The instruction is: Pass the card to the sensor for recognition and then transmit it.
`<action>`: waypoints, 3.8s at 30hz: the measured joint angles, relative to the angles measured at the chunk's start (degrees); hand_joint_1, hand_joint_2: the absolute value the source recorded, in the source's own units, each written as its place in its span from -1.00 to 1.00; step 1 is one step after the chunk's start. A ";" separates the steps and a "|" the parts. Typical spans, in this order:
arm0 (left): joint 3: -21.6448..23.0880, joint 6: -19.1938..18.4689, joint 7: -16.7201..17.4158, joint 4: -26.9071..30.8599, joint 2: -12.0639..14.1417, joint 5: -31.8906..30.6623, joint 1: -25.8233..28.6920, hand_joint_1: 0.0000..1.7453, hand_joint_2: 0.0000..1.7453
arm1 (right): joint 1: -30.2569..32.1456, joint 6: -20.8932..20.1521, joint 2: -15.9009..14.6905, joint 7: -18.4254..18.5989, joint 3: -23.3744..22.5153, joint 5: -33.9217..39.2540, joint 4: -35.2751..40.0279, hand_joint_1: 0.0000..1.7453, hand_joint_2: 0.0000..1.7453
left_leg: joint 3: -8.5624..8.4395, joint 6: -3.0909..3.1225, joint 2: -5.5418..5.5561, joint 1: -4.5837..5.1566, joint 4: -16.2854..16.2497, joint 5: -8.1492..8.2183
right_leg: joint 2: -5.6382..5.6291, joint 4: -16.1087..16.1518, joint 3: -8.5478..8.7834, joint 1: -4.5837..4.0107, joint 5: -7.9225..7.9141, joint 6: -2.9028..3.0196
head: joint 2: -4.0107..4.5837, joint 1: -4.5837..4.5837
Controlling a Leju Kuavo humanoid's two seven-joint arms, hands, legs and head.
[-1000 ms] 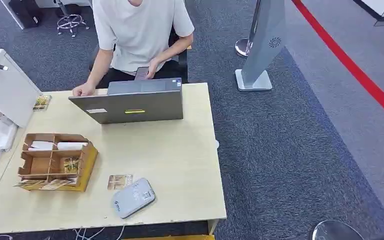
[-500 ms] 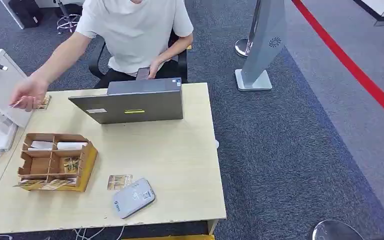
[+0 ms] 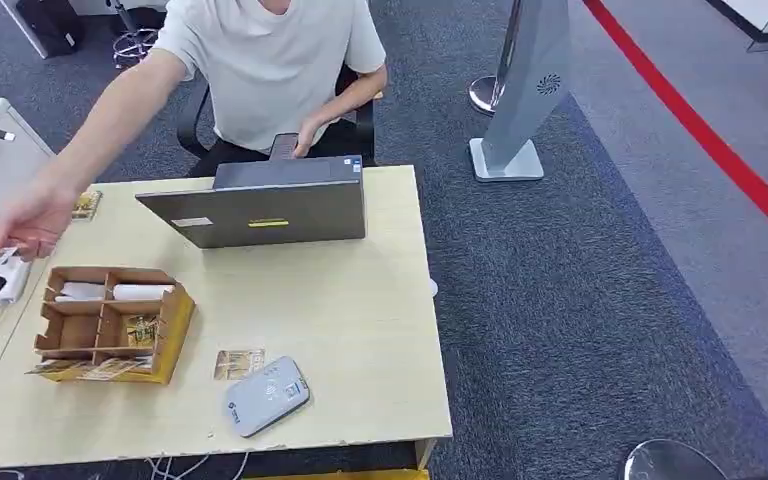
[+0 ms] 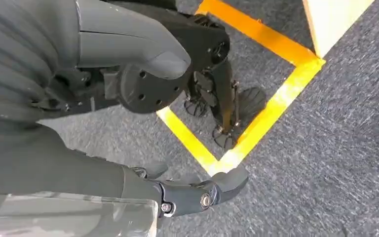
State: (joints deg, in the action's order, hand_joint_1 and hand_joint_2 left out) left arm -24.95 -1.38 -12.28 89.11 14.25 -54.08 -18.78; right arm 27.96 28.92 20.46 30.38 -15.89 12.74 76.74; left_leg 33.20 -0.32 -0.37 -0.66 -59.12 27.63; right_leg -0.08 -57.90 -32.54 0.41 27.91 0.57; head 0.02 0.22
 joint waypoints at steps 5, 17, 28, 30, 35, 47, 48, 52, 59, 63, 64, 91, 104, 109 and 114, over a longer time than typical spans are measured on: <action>6.89 0.98 2.01 0.46 2.54 -6.54 -0.90 -1.00 1.00 | 1.22 -1.11 0.02 1.27 0.13 -1.49 1.51 -1.00 1.00 | -0.01 0.00 -0.02 0.00 -0.02 0.00 | -0.02 0.00 -0.03 0.00 -0.02 0.03 | 0.00 0.00; 23.28 3.15 7.17 0.68 7.87 -20.50 -4.46 -1.00 1.00 | 6.18 -5.25 0.02 4.31 1.92 -5.11 8.35 -1.00 1.00 | 0.01 -0.01 -0.01 0.00 -0.01 -0.02 | 0.00 -0.01 -0.02 0.00 -0.05 0.04 | 0.00 0.00; 27.36 3.78 8.70 0.68 9.18 -22.84 -5.34 -1.00 1.00 | 7.55 -6.75 0.02 4.76 3.17 -6.18 10.56 -1.00 1.00 | 0.02 -0.01 -0.01 0.00 -0.01 -0.02 | -0.01 -0.01 -0.03 0.00 -0.05 0.04 | 0.00 0.00; 27.47 3.80 8.70 0.68 9.18 -22.84 -5.34 -1.00 1.00 | 7.56 -6.75 0.02 4.76 3.26 -6.29 10.56 -1.00 1.00 | 0.02 -0.01 -0.01 0.00 -0.01 -0.02 | -0.01 -0.01 -0.03 0.00 -0.05 0.04 | -0.02 0.00; 27.62 3.78 8.70 0.68 9.18 -22.71 -5.34 1.00 1.00 | 7.63 -6.75 0.02 4.76 3.30 -6.62 10.56 -1.00 1.00 | 0.02 -0.01 0.00 0.00 -0.01 -0.02 | 0.00 -0.01 -0.03 0.00 -0.05 0.04 | 0.00 0.00; 27.69 3.63 8.35 0.66 9.94 -21.20 -5.35 1.00 1.00 | 8.50 -7.19 0.04 4.66 4.33 -6.71 11.21 -1.00 1.00 | 0.03 -0.02 0.00 0.00 -0.01 -0.03 | 0.00 -0.01 -0.03 0.00 -0.04 0.04 | 0.00 0.02; 27.69 3.63 8.35 0.66 9.94 -21.20 -5.35 1.00 1.00 | 8.50 -7.19 0.04 4.66 4.33 -6.71 11.21 -1.00 1.00 | 0.03 -0.02 0.00 0.00 -0.01 -0.03 | 0.00 -0.01 -0.03 0.00 -0.04 0.04 | 0.00 0.02; 27.69 3.63 8.35 0.66 9.94 -21.20 -5.35 1.00 1.00 | 8.50 -7.19 0.04 4.66 4.33 -6.71 11.21 -1.00 1.00 | 0.03 -0.02 0.00 0.00 -0.01 -0.03 | 0.00 -0.01 -0.03 0.00 -0.04 0.04 | 0.00 0.02; 27.69 3.63 8.33 0.66 9.99 -21.17 -5.37 1.00 1.00 | 8.56 -7.26 0.02 4.66 4.42 -6.71 11.39 -1.00 1.00 | 0.03 -0.02 -0.01 0.00 -0.01 -0.02 | -0.01 -0.01 -0.03 0.00 -0.05 0.04 | 0.00 0.00; 27.71 3.85 8.06 0.61 10.07 -20.82 -5.93 1.00 1.00 | 9.22 -8.15 0.02 4.57 4.68 -6.73 12.20 -1.00 1.00 | 0.02 -0.02 -0.02 0.00 -0.01 -0.02 | -0.01 0.00 -0.04 0.00 -0.05 0.04 | 0.00 0.00; 27.71 3.98 7.98 0.61 10.36 -20.69 -6.15 1.00 1.00 | 9.83 -8.48 0.02 4.55 4.81 -6.73 13.05 -1.00 1.00 | 0.02 -0.02 -0.02 0.00 -0.01 -0.02 | -0.01 -0.01 -0.04 0.00 -0.05 0.04 | 0.00 0.00; 52.94 0.07 8.87 10.05 3.37 -22.71 -2.66 1.00 1.00 | 13.00 -7.87 0.04 3.87 8.74 -6.97 16.56 -1.00 1.00 | 0.03 0.01 0.01 0.02 -0.02 0.00 | 0.02 0.01 -0.02 0.03 -0.05 0.04 | 0.00 0.00; 61.15 -2.49 13.11 13.09 1.27 -20.13 1.42 1.00 1.00 | 14.12 -7.23 0.04 3.56 10.34 -7.45 17.72 -1.00 1.00 | 0.04 0.03 -0.01 0.02 -0.02 0.03 | 0.01 0.02 -0.02 0.04 -0.04 0.03 | 0.00 0.00; 61.15 -3.13 15.19 10.47 0.54 -23.76 5.83 1.00 1.00 | 13.50 -5.86 0.04 3.93 10.25 -6.69 17.59 -1.00 1.00 | 0.05 0.02 -0.01 0.03 0.00 0.03 | 0.00 0.02 -0.02 0.04 -0.03 0.02 | 0.00 0.00; 59.81 -4.18 18.23 7.52 -1.53 -29.15 10.58 1.00 1.00 | 12.82 -2.95 0.04 4.76 10.38 -6.78 17.48 -1.00 1.00 | 0.06 0.03 0.00 0.03 0.00 0.04 | 0.01 0.02 -0.02 0.04 -0.02 0.00 | -0.02 0.00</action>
State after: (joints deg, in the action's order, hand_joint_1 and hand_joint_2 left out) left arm 34.86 -5.55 5.95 96.63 12.72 -83.23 -8.20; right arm 40.78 25.97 20.50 35.15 -5.51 5.97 94.23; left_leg 33.26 -0.30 -0.37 -0.62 -59.12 27.67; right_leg -0.06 -57.88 -32.56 0.45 27.89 0.57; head 0.00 0.22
